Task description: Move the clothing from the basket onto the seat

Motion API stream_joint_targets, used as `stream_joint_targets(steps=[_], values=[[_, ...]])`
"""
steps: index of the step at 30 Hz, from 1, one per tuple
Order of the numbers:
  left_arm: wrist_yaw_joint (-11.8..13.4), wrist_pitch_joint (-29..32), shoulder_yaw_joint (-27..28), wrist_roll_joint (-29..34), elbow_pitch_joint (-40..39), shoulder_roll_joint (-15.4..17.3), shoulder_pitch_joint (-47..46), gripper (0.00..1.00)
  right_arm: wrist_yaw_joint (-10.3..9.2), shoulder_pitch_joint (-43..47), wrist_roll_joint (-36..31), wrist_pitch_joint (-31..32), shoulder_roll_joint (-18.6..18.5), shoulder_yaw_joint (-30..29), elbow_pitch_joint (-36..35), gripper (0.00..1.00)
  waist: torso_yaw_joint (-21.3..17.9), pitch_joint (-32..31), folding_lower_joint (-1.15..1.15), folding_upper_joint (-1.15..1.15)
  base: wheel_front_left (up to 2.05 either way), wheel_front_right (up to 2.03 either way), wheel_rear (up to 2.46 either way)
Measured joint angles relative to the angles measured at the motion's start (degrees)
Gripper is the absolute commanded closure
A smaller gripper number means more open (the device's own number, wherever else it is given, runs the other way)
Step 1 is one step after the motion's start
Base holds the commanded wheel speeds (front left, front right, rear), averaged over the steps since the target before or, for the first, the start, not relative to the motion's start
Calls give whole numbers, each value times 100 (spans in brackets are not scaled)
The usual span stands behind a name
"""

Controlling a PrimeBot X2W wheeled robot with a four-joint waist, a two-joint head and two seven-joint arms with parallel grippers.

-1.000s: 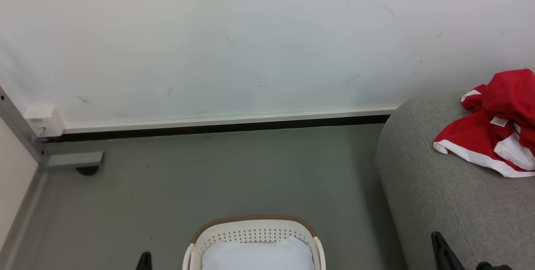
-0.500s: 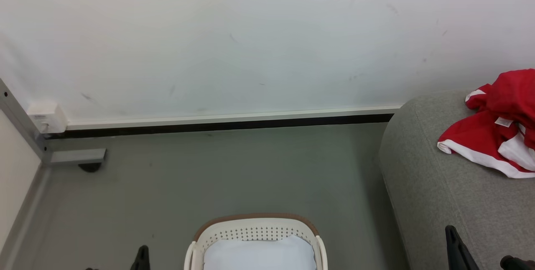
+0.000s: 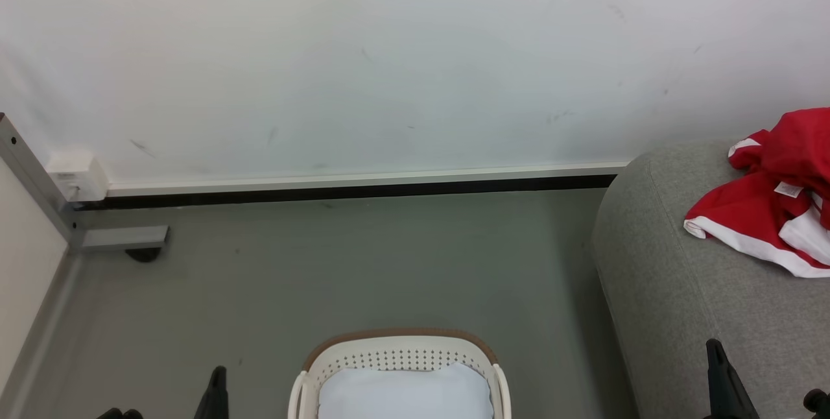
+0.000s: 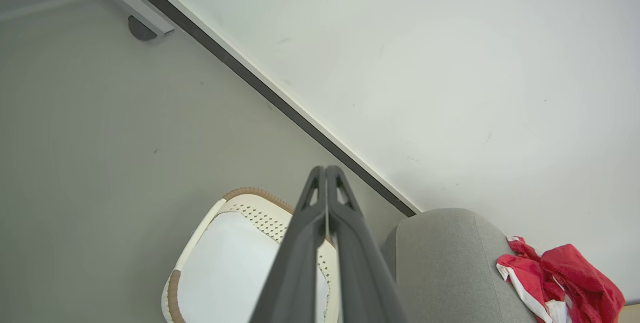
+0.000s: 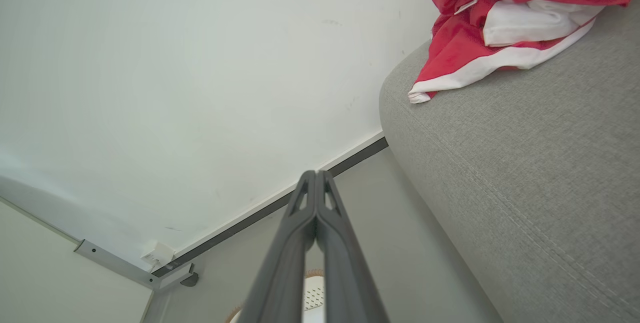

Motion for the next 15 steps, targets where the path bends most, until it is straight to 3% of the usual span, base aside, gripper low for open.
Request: stream_joint_targets(steps=[15], values=[[-176, 271, 179, -1029, -47, -34, -147, 100, 0, -125, 1157, 282, -9, -113, -52, 100, 56, 38, 0, 0, 0, 0, 0]])
